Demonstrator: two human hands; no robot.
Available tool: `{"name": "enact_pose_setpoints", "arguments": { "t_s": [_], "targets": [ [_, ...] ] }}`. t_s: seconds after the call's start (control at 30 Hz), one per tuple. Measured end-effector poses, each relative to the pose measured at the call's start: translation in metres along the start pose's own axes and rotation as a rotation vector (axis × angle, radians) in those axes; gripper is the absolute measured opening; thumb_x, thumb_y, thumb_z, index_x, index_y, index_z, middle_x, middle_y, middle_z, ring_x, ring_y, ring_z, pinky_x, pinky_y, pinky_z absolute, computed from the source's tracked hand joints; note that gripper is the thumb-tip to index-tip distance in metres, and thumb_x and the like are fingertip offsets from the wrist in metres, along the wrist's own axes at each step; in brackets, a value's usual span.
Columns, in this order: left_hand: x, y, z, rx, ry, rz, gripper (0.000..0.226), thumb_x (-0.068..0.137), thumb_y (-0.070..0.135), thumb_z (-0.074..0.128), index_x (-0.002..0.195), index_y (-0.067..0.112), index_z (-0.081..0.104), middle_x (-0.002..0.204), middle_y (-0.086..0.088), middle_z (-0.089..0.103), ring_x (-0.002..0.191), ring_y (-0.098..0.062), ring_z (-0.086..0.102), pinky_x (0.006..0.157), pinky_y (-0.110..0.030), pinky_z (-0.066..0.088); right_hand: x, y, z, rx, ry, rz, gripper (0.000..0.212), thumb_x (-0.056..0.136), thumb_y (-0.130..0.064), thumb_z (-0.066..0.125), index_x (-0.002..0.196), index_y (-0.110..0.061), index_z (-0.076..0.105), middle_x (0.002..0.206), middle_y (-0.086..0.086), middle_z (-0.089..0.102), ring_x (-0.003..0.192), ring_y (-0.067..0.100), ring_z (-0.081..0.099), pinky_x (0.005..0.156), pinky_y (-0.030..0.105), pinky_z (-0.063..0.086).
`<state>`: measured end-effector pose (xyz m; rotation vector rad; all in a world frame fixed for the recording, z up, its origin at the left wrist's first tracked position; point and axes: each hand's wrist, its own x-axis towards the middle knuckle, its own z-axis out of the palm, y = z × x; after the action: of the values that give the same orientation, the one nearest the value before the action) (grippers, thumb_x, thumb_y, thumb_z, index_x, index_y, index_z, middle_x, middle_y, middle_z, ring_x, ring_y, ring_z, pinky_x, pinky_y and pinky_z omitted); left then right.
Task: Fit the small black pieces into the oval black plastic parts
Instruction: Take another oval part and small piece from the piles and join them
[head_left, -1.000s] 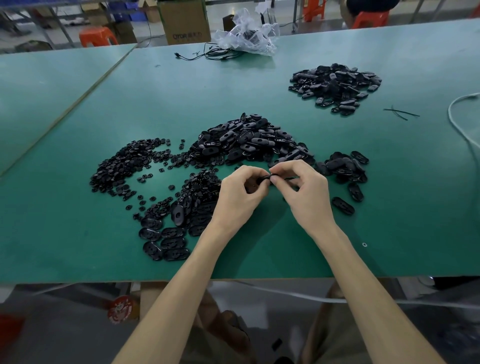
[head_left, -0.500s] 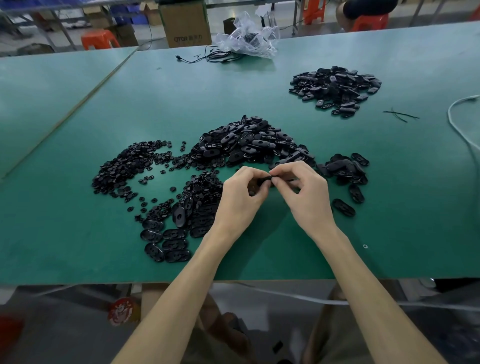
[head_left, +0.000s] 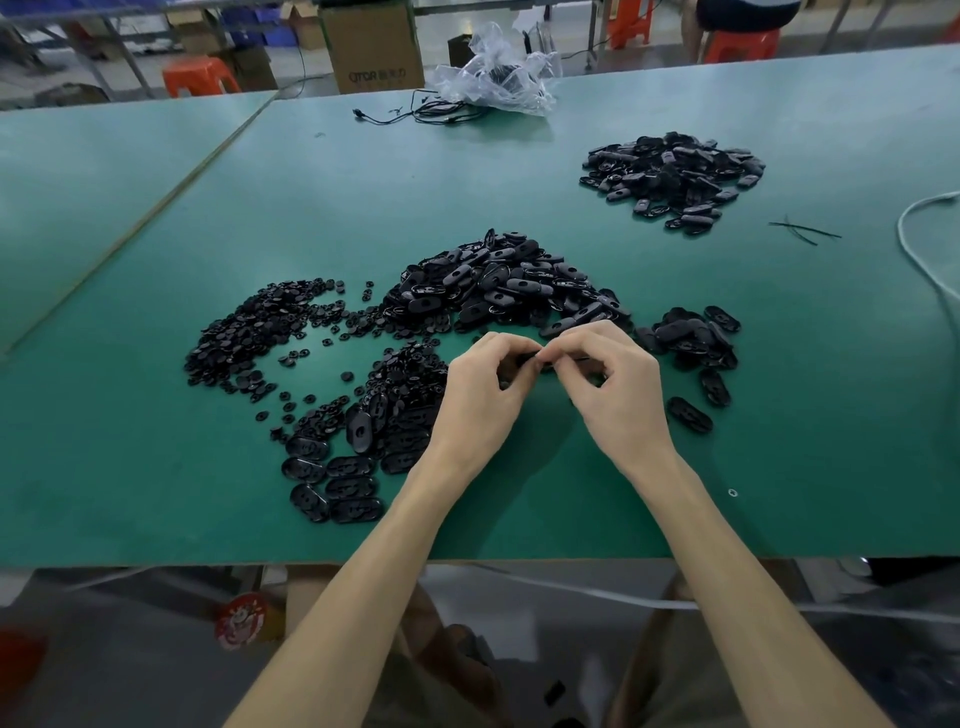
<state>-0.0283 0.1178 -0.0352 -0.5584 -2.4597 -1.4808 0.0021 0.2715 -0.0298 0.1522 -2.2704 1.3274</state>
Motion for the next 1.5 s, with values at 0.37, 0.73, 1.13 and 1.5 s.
{"name": "enact_pose_setpoints", "arguments": {
  "t_s": [0.37, 0.73, 1.13, 1.5],
  "targets": [
    [0.004, 0.003, 0.006, 0.429, 0.034, -0.080, 0.040, 0.109, 0.017, 0.049, 0.146, 0.007, 0.056, 0.159, -0.009, 0.044, 0.149, -0.026, 0.034, 0.125, -0.038, 0.024, 0.003, 0.005, -0.007, -0.071, 0.433, 0.324, 0.045, 0.099, 0.000, 0.059, 0.144, -0.001, 0.057, 0.131, 0.004, 0.040, 0.112, 0.018, 0.053, 0.091, 0.015, 0.046],
    [0.000, 0.004, 0.012, 0.565, -0.174, 0.175, 0.037, 0.109, 0.024, 0.052, 0.144, 0.019, 0.060, 0.149, 0.000, 0.057, 0.141, -0.018, 0.046, 0.126, -0.032, 0.014, 0.006, 0.011, -0.005, -0.279, 0.399, 0.462, 0.054, 0.092, -0.003, 0.060, 0.145, 0.003, 0.050, 0.151, 0.016, 0.034, 0.137, 0.034, 0.032, 0.117, 0.044, 0.031],
    [-0.001, 0.004, 0.010, 0.508, -0.047, 0.164, 0.022, 0.096, 0.014, 0.069, 0.118, 0.015, 0.070, 0.112, 0.003, 0.072, 0.112, -0.021, 0.060, 0.103, -0.035, 0.028, -0.001, 0.011, 0.009, -0.497, -0.030, 0.033, 0.023, 0.099, -0.025, 0.069, 0.121, -0.023, 0.076, 0.126, -0.006, 0.067, 0.129, 0.025, 0.044, 0.108, 0.037, 0.020],
    [-0.003, 0.006, 0.009, 0.477, 0.116, 0.066, 0.027, 0.095, 0.003, 0.064, 0.121, 0.011, 0.064, 0.120, -0.003, 0.062, 0.115, -0.023, 0.056, 0.102, -0.032, 0.028, 0.000, 0.011, 0.006, -0.397, -0.025, 0.079, 0.010, 0.098, -0.023, 0.071, 0.104, -0.023, 0.079, 0.097, -0.012, 0.069, 0.111, 0.018, 0.047, 0.091, 0.028, 0.018]
  ]
}}
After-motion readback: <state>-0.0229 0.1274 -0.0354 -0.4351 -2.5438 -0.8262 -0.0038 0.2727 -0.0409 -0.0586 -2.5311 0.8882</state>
